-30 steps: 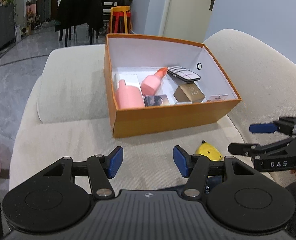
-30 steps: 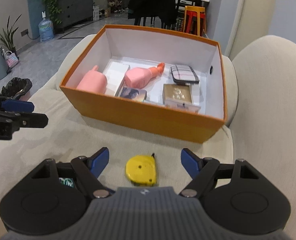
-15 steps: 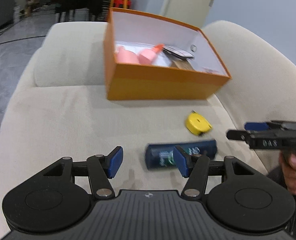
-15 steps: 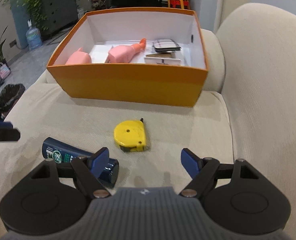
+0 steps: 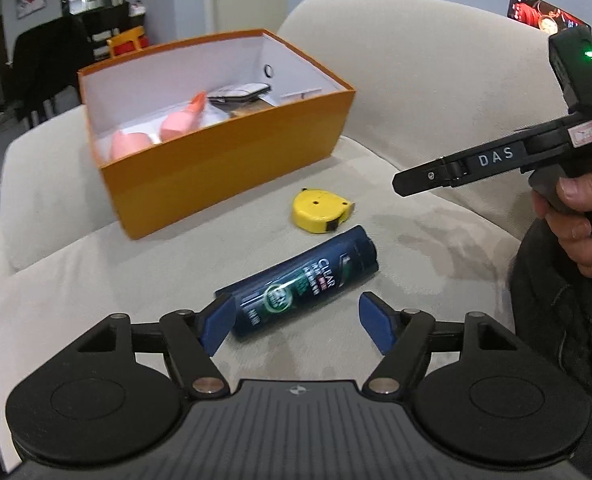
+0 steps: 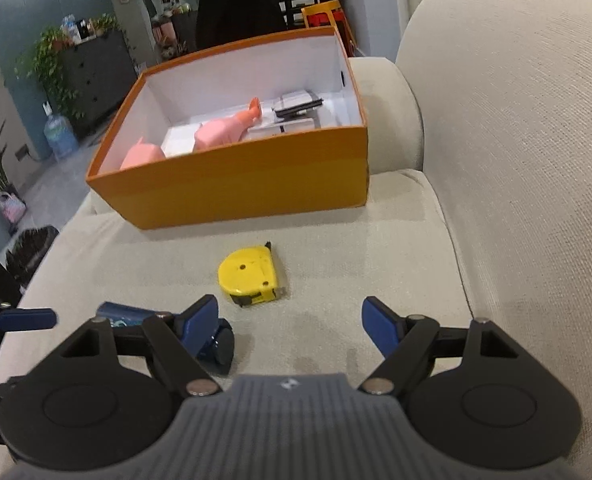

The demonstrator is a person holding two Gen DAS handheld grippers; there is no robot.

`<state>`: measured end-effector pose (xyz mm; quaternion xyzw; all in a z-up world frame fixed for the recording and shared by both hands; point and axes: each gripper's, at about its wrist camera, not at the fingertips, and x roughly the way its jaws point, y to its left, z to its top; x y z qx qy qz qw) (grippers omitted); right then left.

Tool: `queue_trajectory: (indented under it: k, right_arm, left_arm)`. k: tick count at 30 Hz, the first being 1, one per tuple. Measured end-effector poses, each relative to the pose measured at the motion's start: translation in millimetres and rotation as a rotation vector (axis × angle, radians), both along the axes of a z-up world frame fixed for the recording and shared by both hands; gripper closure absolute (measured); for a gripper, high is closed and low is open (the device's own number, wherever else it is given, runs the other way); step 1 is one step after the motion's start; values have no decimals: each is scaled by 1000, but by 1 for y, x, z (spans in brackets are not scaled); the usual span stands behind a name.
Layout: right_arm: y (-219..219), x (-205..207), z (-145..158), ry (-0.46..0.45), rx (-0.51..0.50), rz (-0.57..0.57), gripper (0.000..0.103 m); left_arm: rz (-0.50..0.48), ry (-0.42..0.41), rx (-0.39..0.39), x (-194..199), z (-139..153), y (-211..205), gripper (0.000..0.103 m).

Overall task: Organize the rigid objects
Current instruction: 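Move the left tool to the blue shampoo bottle and grasp it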

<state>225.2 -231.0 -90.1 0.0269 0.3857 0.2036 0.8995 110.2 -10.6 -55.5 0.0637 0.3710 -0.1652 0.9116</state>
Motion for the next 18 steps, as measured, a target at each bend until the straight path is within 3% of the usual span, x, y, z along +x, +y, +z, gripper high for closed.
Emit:
queue_trajectory:
  k: [4, 6, 9, 14, 18]
  right_arm:
    - [2, -2, 1, -7, -1, 13, 25]
    - [2, -1, 0, -2, -3, 17, 25]
    - [1, 3, -3, 16, 3, 15, 25]
    - [-1, 12, -9, 51, 12, -1, 25]
    - [-1, 16, -13, 68, 12, -7, 25]
  left_arm:
    - [-69, -22, 91, 13, -7, -12, 20]
    - [-124, -65, 210, 17, -12, -23, 20]
    - [-211, -93, 315, 23, -21, -34, 20]
    - [-327, -85, 378, 33, -33, -43, 20]
    - [-314, -50, 454, 44, -48, -46, 18]
